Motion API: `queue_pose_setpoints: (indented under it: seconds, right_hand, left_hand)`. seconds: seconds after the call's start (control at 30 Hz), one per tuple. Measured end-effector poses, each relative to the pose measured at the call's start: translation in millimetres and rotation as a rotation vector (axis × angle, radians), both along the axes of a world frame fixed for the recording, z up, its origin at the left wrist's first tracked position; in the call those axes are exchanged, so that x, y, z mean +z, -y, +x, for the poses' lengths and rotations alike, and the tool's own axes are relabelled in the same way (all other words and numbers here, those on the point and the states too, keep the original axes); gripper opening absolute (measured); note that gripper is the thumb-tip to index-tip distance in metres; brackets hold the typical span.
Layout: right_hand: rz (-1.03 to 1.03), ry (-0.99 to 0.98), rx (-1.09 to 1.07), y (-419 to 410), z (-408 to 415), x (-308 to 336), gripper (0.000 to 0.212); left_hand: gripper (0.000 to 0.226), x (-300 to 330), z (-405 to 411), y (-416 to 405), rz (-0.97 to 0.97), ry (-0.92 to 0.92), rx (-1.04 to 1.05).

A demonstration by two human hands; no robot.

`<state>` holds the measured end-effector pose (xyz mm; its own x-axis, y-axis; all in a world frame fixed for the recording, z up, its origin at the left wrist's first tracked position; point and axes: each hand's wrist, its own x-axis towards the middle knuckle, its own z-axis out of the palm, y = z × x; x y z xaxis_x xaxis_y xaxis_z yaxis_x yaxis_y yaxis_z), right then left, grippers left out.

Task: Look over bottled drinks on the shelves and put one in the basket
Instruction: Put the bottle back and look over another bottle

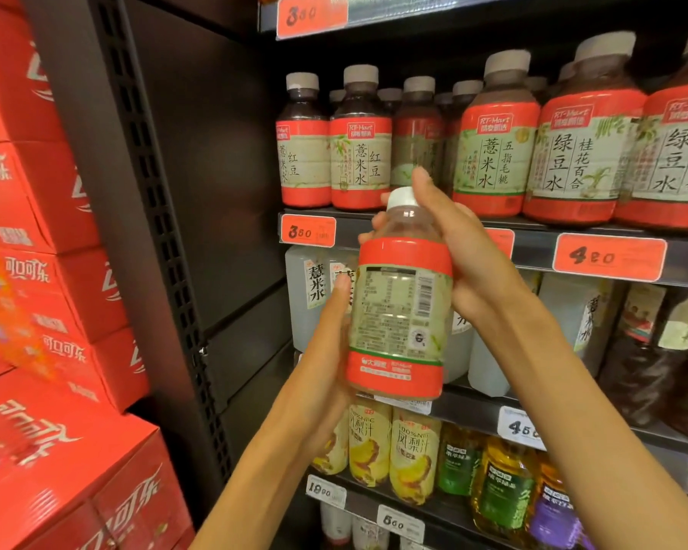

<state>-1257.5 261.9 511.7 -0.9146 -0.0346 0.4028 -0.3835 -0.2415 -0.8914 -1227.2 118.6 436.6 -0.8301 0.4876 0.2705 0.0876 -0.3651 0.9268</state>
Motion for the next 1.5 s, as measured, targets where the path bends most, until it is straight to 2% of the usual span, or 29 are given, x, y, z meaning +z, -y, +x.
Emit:
queue_pose_setpoints:
  seconds: [0.1,0.2,0.37,0.43,0.5,0.63,0.8,0.87,1.0,1.1,1.2,1.33,1.37,1.43,1.5]
  right_hand:
    - [0.078,-0.02,-0.064,4,3,-3,0.039]
    - [0.125,-0.013,-0.026,2,3,-1,0.039]
    - [-0.002,0.067,0.229,0,2,-2,0.036]
    - [-0.07,0.057,0.3,4,-1,-7,0.036]
    - [-0.057,0.027,0.267,6,-4,-9,0.039]
    - [0.0,0.005,0.079,3,-4,-9,0.031]
    - [0.061,0.051,-0.027,4,-5,-9,0.027]
    - [0.074,0.085,0.0,4,-3,-9,0.028]
    - [-0.054,0.155,0.115,7,1,-22,0.035]
    - [-0.147,0.228,0.18,10,-1,-33,0.015]
    - [-0.223,0.354,0.213,12,-4,-40,0.018]
    - [-0.317,0.453,0.278,17,-8,-48,0.05]
    - [-0.33,0.47,0.28,19,-8,-50,0.047]
    - [-0.341,0.525,0.283,23,-9,-52,0.024]
    - [-0.336,0.582,0.299,26,-8,-52,0.038]
  left_hand:
    - [0.054,-4,1,-4,0.046,0.004,0.025]
    - [0.056,-9,-1,-6,0.154,0.093,-0.008]
    - [0.076,-8,-2,-6,0.28,0.386,-0.397]
    - [0.079,-13,-2,-7,0.303,0.426,-0.446]
    - [0.078,-16,-2,-7,0.272,0.415,-0.41]
    - [0.059,-13,-8,4,0.131,0.231,-0.078]
    - [0.053,-9,3,0,0.071,0.135,0.007]
    - [0.053,-13,5,-1,0.102,0.153,0.004]
    - [0.062,-13,7,6,0.166,0.309,-0.12]
    - [0.071,-11,11,14,0.203,0.453,-0.248]
    - [0.07,-3,14,25,0.266,0.566,-0.338]
    - [0.063,6,17,30,0.28,0.527,-0.439]
    - [0.06,7,17,30,0.309,0.53,-0.474]
    - [0.053,5,20,32,0.332,0.555,-0.46]
    - [0.046,0,21,33,0.32,0.57,-0.388]
